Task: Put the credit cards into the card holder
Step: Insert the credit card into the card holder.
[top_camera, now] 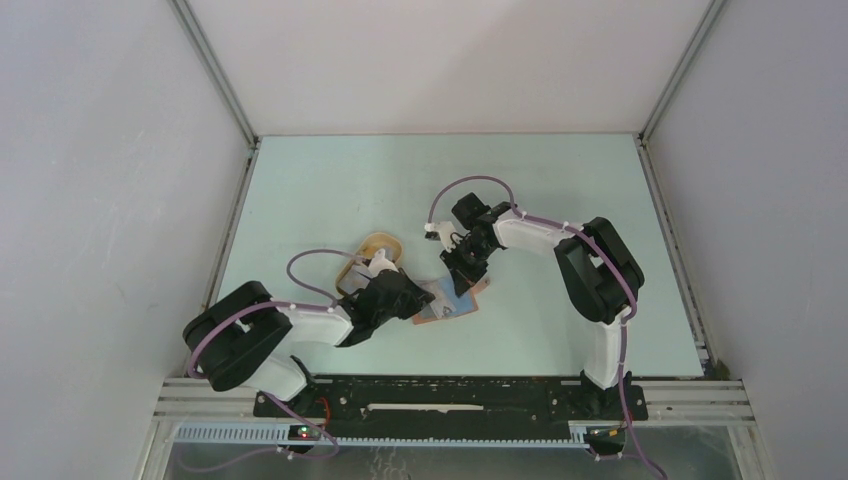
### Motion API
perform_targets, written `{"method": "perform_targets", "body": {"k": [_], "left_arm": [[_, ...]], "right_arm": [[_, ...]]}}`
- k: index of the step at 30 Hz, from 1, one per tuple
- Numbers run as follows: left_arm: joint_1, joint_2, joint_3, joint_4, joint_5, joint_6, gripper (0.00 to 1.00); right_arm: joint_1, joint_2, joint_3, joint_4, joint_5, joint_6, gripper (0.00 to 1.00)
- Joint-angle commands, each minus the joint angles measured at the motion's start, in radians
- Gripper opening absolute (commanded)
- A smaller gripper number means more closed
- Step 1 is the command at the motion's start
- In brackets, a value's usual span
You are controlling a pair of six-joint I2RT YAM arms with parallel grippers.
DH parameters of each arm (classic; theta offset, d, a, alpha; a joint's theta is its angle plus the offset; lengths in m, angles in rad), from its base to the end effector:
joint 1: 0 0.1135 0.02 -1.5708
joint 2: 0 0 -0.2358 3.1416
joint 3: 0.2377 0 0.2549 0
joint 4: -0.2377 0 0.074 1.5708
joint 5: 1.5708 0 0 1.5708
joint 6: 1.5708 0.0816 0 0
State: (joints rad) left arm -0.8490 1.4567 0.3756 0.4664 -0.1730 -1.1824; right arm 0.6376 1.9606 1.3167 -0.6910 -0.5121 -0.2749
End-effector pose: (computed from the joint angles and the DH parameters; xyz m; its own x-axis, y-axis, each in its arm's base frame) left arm 0.2013 -0.2075 0.0683 -0.7427 -0.5361 -0.4013 -0.1078 0.6871 -0.7185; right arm 0.2797 0.2570 0.0898 -0.5861 -0.7287 -0.3543 -0.8001 0.4514 0.3951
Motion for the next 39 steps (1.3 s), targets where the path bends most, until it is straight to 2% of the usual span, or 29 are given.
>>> {"method": "perform_targets", "body": {"k": [1,31,39], "left_arm": [[-0.013,0.013,0.014,-0.135,-0.007,0.014,0.00],[-0.028,0.044,0.038,-0.210,0.041,-0.033,0.01],[-0.029,0.077,0.054,-0.177,0.058,-0.017,0.01]], "right_arm": [[0.011,0.005,0.029,0.002,0.001,-0.004,0.09],[0.020,-0.009,0.029,0.008,0.012,0.005,0.09],[0.018,-0.029,0.029,0.000,-0.029,-0.006,0.13]]}}
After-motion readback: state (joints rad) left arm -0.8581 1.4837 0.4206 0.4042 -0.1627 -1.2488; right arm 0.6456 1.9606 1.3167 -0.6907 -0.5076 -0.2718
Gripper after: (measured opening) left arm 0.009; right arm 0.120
